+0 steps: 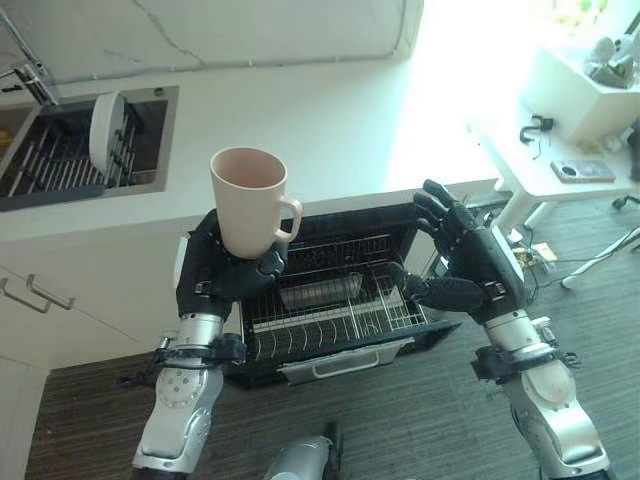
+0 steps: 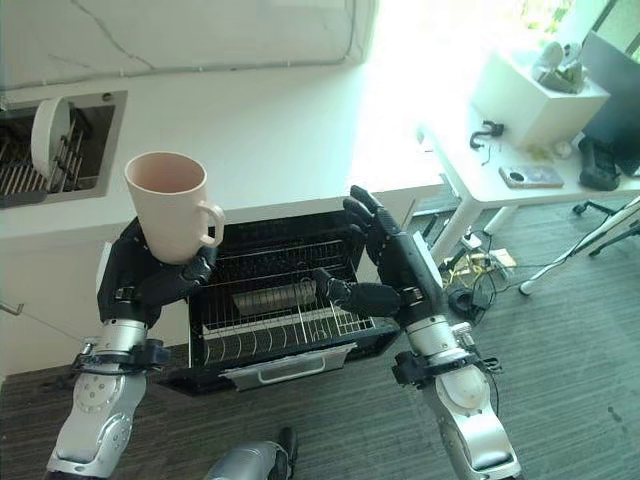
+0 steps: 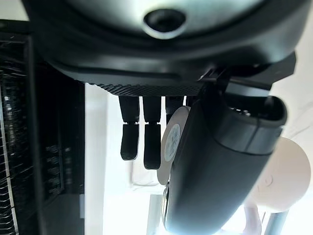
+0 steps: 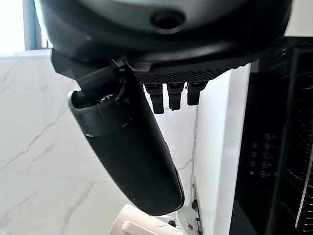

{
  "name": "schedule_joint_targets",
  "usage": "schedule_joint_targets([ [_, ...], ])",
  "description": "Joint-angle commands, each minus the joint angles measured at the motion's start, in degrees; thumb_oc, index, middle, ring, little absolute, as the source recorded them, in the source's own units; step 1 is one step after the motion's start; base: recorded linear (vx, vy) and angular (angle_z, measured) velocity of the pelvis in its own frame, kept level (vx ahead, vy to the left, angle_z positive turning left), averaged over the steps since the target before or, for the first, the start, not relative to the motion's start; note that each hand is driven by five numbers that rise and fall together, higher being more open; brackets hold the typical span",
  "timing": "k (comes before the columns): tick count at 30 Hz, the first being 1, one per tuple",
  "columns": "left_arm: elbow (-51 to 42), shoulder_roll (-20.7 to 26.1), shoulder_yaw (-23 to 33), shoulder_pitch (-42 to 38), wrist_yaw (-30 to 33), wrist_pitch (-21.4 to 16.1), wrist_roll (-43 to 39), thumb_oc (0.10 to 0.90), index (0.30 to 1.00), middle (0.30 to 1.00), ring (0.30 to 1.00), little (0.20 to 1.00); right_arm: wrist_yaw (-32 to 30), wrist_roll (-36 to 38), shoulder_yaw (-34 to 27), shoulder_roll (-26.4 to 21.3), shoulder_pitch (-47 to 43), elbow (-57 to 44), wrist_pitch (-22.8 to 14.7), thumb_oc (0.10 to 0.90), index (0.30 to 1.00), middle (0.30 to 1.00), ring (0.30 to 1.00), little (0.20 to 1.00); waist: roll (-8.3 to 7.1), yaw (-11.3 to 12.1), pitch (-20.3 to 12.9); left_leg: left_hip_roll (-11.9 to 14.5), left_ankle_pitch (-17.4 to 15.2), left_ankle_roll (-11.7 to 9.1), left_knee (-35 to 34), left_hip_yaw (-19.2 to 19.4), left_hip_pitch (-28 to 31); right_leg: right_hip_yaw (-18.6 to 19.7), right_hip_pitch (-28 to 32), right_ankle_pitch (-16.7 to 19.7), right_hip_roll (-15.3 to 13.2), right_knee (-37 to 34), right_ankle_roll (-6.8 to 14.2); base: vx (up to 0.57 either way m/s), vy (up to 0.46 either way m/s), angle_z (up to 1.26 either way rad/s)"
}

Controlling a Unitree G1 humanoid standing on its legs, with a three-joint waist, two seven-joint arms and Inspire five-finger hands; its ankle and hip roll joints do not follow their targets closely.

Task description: Place the dishes in the dishwasher.

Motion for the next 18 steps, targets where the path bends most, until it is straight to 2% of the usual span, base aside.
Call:
schedule_joint_targets([
  [1, -7.6, 1.0, 1.9, -2.6, -1.2, -6.1, 1.8, 0.400, 0.300, 0.300, 0.300, 0.300, -0.7, -2.3, -2.2, 0.9, -3.5, -3.2, -5.3, 0.800, 0.900, 0.900, 0.900, 0.900, 1.13, -0.9, -3.8, 3.8, -1.1, -4.8, -2.1, -5.2, 2.0, -2.3, 0.9, 21.4, 2.0, 3.7, 3.2, 0.11, 0.164, 0.12],
  [3, -7.5, 0.7, 1.8, -2.8, -0.9, -6.1, 2.4, 0.400, 0.300, 0.300, 0.300, 0.300, -0.6, -3.0, -1.7, 1.2, -3.6, -3.2, -5.2, 0.800, 0.900, 0.900, 0.900, 0.900, 2.32, -1.9, -3.1, 4.3, -1.4, -4.8, -2.1, -6.5, 3.3, -1.3, -3.8, 22.8, 2.0, 8.4, 2.7, 0.04, 0.111, 0.38],
  [4, -7.5, 0.6, 1.8, -3.1, -0.4, -5.8, 2.5, 0.400, 0.300, 0.300, 0.300, 0.300, -0.5, -3.4, -1.3, 1.3, -3.8, -3.1, -4.8, 0.800, 0.900, 0.900, 0.900, 0.900, 2.83, -2.5, -2.5, 4.5, -1.6, -5.0, -2.1, -7.0, 4.2, -0.9, -7.2, 22.3, 1.6, 9.3, 2.2, 0.05, -0.001, 0.27],
  [5, -7.3, 0.8, 2.2, -3.5, -0.3, -5.2, 1.7, 0.400, 0.300, 0.300, 0.300, 0.300, -0.4, -3.3, -1.2, 1.0, -3.8, -2.7, -4.9, 0.800, 0.900, 0.900, 0.900, 0.900, 3.25, -3.0, -1.9, 5.1, -1.6, -5.6, -2.1, -7.6, 5.0, -1.1, -8.9, 20.8, 1.1, 6.4, 1.0, 0.08, -0.093, 0.06],
  [7, -7.0, 1.0, 2.5, -4.3, -0.6, -5.0, 1.3, 0.400, 0.300, 0.300, 0.300, 0.300, -0.1, -2.2, -1.6, 0.6, -3.6, -2.5, -5.5, 0.800, 0.900, 0.900, 0.900, 0.900, 2.93, -3.7, -1.1, 5.5, -2.4, -6.3, -2.1, -8.1, 6.1, -0.7, -10.8, 19.2, -0.5, 0.1, 0.5, 0.07, -0.252, 0.00],
  [8, -6.8, 1.3, 2.2, -4.6, -0.8, -5.2, 1.4, 0.400, 0.300, 0.300, 0.300, 0.300, 0.2, -1.4, -2.2, 0.3, -3.2, -2.4, -6.1, 0.800, 0.900, 0.900, 0.900, 0.900, 1.83, -4.4, -0.7, 5.0, -3.4, -6.5, -2.1, -8.2, 6.5, 2.1, -14.9, 17.8, -2.1, 0.1, 1.0, 0.06, -0.311, 0.35],
  [9, -6.7, 1.4, 2.0, -4.8, -0.8, -5.4, 1.6, 0.400, 0.300, 0.300, 0.300, 0.300, 0.4, -0.8, -2.5, 0.2, -3.1, -2.3, -6.4, 0.800, 0.900, 0.900, 0.900, 0.900, 1.52, -4.9, -0.5, 4.9, -3.9, -6.6, -2.1, -8.7, 6.8, 3.7, -16.4, 18.4, -2.5, 0.1, 1.3, 0.06, -0.289, 0.34],
  [11, -6.5, 1.4, 1.2, -5.7, -0.8, -5.3, 2.5, 0.400, 0.300, 0.300, 0.300, 0.300, 0.2, -0.5, -2.8, 0.3, -3.2, -2.6, -6.4, 0.800, 0.900, 0.900, 0.900, 0.900, 1.21, -6.3, -0.6, 4.8, -4.9, -6.7, -2.1, -10.5, 7.0, 9.4, -19.4, 19.5, -1.9, 0.1, 1.8, 0.08, -0.278, 0.35],
  [12, -6.6, 1.3, 0.8, -6.3, -1.3, -5.0, 2.6, 0.400, 0.300, 0.300, 0.300, 0.300, -0.1, -0.9, -2.9, 0.5, -3.1, -2.7, -6.2, 0.800, 0.900, 0.900, 0.900, 0.900, 1.06, -6.7, -0.8, 4.3, -5.4, -6.8, -2.1, -12.0, 7.1, 11.0, -19.9, 18.9, -1.4, 0.1, 2.2, 0.23, -0.502, 1.36],
  [13, -7.7, 1.3, 0.3, -5.6, 0.6, -4.5, 3.3, 0.400, 0.300, 0.300, 0.300, 0.300, 0.7, -0.4, -2.5, 0.1, -4.4, -2.6, -4.6, 0.800, 0.900, 0.900, 0.900, 0.900, 0.58, -5.2, -1.8, 5.2, -5.4, -7.6, -2.1, -11.9, 7.5, 6.5, -18.6, 16.8, -2.5, 0.1, 3.0, 0.23, -0.467, 1.83],
  [14, -7.9, 1.4, 0.3, -5.3, 0.9, -4.5, 2.9, 0.400, 0.300, 0.300, 0.300, 0.300, 0.3, -0.5, -2.1, -0.2, -4.8, -2.6, -4.3, 0.800, 0.900, 0.900, 0.900, 0.900, 0.55, -4.9, -2.0, 5.7, -5.3, -8.0, -2.1, -11.9, 7.5, 6.1, -18.3, 16.2, -2.4, 0.1, 2.9, 0.27, -0.588, 1.41],
  [16, -8.2, 1.0, 1.2, -4.4, 1.7, -4.1, 1.0, 0.400, 0.300, 0.300, 0.300, 0.300, -0.3, -0.4, -0.8, -0.7, -6.4, -2.9, -3.0, 0.800, 0.900, 0.900, 0.900, 0.900, 0.60, -3.4, -3.1, 9.0, -4.5, -10.1, -2.1, -10.4, 7.0, 3.2, -16.9, 14.2, -1.7, 0.1, 1.7, 0.20, -0.474, 0.58],
  [18, -8.5, 0.8, 1.6, -3.7, 1.9, -4.3, 0.3, 0.400, 0.300, 0.300, 0.300, 0.300, -0.2, -0.2, -0.8, -1.0, -6.5, -3.2, -2.3, 0.800, 0.900, 0.900, 0.900, 0.900, 0.77, -3.2, -3.2, 10.2, -3.8, -10.8, -2.1, -10.1, 6.7, 2.6, -16.3, 13.5, -1.2, 0.1, 1.0, 0.11, -0.275, 0.37],
])
